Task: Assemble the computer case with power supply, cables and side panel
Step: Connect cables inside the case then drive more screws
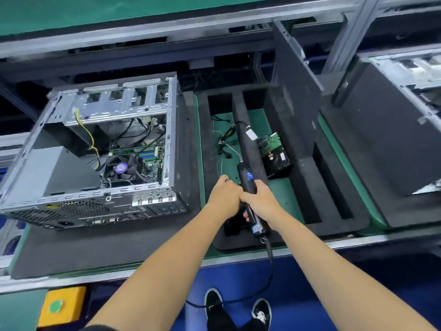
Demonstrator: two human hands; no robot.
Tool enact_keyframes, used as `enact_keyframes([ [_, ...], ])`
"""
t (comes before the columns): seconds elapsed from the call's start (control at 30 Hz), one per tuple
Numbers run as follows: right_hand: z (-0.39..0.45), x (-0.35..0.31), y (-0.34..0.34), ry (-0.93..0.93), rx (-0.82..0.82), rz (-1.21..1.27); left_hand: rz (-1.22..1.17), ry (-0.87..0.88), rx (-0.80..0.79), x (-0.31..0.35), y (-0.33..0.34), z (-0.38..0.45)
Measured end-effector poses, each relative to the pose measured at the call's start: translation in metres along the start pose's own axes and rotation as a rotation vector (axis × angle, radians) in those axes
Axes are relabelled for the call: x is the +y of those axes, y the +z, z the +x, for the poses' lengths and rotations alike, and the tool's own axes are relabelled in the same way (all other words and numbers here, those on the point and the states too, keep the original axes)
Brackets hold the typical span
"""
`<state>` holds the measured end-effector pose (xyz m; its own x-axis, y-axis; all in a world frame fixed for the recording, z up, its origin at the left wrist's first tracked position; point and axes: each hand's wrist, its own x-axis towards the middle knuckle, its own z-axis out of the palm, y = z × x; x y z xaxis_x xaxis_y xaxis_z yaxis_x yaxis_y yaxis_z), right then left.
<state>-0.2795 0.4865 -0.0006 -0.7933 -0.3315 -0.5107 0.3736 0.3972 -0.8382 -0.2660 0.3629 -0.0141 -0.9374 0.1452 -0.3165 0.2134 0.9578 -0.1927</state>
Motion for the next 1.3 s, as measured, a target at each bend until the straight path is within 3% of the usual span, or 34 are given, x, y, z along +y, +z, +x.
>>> enact_keyframes([
  [0.23, 0.008, 0.001, -0.005, -0.045, 0.093, -0.108, 0.158, 0.031, -0.217, 0.007, 0.013, 0.022],
  [0.37, 0.008, 0.001, -0.009, -0.031, 0.073, -0.019, 0.018, -0.055, -0.269, 0.015, 0.014, 0.038],
  [1.13, 0.021, 0.012, -0.012, -0.067, 0.065, 0.057, -0.096, -0.104, -0.345, 0.023, 0.023, 0.049],
  [1.3, 0.022, 0.013, -0.013, -0.065, 0.064, 0.082, -0.309, -0.183, -0.348, 0.021, 0.017, 0.050],
])
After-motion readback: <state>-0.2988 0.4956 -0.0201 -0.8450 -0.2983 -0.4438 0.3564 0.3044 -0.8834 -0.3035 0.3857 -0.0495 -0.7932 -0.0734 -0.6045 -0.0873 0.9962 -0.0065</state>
